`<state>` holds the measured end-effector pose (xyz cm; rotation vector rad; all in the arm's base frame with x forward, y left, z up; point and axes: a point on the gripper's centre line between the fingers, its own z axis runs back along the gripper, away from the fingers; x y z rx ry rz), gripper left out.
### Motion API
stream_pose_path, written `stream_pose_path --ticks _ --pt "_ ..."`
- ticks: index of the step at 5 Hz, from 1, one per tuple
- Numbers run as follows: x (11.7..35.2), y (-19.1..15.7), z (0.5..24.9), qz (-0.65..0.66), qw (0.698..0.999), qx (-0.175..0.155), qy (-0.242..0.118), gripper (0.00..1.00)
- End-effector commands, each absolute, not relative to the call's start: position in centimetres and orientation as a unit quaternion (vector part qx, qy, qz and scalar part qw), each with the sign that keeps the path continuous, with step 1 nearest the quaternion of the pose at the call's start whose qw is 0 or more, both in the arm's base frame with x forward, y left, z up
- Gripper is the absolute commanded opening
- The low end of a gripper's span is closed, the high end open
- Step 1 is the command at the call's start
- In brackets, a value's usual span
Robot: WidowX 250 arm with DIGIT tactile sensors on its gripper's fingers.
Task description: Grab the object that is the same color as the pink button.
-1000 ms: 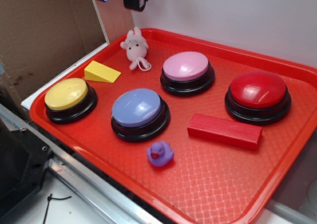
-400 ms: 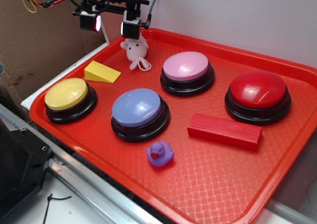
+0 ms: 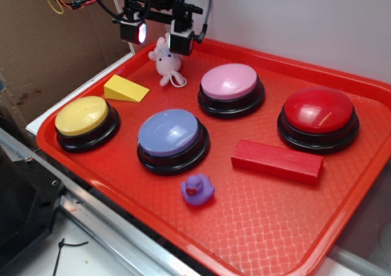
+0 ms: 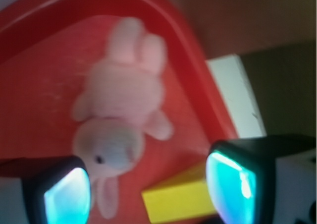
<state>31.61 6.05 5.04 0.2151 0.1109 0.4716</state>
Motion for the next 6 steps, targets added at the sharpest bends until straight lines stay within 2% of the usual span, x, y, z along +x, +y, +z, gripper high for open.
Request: stream_pose_path --ticks 1,2,3,4,5,6 --pt "30.5 7.6 2.8 0.226 0.965 0.103 0.088 1.00" --pt "29.7 9.2 0.4 0.220 0.962 0.113 0.117 1.00" --pt "29.7 9.6 -0.9 0.204 0.967 0.107 0.110 0.00" --pt "29.7 9.5 -0.2 0.196 0.968 0.117 0.103 0.00" --pt "29.5 9.1 1.1 0.180 0.974 0.104 0.090 0.00" --pt "28.1 7.7 5.8 0.103 0.994 0.040 0.022 0.00"
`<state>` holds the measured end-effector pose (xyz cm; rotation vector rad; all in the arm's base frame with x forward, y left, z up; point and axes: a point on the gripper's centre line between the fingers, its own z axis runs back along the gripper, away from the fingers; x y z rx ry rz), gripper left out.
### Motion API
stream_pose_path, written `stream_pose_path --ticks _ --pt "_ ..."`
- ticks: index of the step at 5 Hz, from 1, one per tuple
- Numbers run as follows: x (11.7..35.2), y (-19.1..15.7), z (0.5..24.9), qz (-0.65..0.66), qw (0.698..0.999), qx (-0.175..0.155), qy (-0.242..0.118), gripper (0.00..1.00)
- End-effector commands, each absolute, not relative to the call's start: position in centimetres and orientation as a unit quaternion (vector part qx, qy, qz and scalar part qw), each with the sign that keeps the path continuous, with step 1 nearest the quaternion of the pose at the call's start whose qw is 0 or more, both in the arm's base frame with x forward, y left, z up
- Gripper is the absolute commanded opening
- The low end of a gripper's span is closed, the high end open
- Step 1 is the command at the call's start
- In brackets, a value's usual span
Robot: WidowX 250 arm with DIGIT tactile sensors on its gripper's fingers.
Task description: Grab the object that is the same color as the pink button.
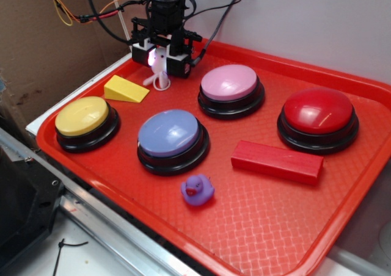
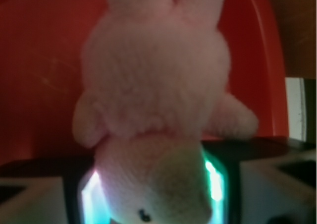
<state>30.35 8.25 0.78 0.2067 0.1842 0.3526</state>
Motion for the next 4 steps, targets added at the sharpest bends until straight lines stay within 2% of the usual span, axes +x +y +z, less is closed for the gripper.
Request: stream_pose_path --ticks 1,2,3,4 --pt "24.8 5.4 10.5 -0.025 0.999 -0.029 -0.022 0.00" --pt "21.2 1.7 15.4 -0.084 0.993 -0.062 -0.045 0.00" --pt "19.8 0.6 20.1 -0.086 0.993 -0.033 -0.068 0.00" --pt "19.9 1.2 23.7 -0.069 0.995 -0.007 -0.077 0.00"
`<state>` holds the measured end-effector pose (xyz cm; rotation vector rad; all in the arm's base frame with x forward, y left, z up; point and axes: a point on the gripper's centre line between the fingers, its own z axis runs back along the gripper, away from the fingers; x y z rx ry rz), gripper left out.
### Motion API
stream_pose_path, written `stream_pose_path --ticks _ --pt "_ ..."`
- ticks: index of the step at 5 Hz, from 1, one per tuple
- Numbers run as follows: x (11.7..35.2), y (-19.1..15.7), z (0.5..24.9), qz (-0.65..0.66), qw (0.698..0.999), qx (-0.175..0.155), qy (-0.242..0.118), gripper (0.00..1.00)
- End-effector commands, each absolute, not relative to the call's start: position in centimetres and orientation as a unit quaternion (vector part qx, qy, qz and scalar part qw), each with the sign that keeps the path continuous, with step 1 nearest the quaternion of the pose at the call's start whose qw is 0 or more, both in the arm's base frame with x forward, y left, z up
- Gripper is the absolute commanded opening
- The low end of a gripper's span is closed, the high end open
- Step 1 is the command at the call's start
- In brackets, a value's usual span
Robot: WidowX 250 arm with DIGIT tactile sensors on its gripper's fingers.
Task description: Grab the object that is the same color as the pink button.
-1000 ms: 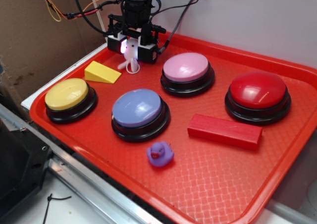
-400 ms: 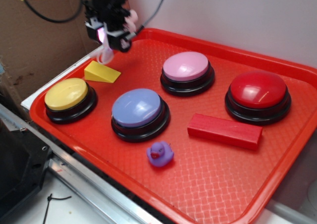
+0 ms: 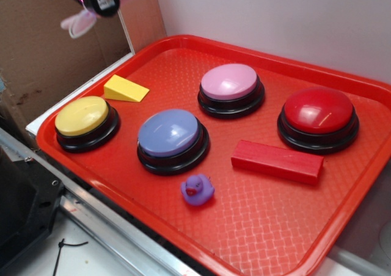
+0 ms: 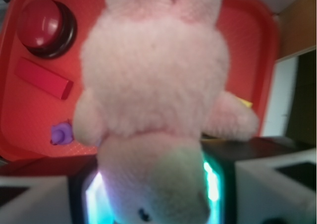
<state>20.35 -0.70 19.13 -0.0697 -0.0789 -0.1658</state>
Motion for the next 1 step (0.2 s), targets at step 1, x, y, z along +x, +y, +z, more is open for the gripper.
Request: stream_pose_path --ticks 1 --pt "20.49 1.04 22.99 -0.054 0.996 0.001 -0.075 0.00"
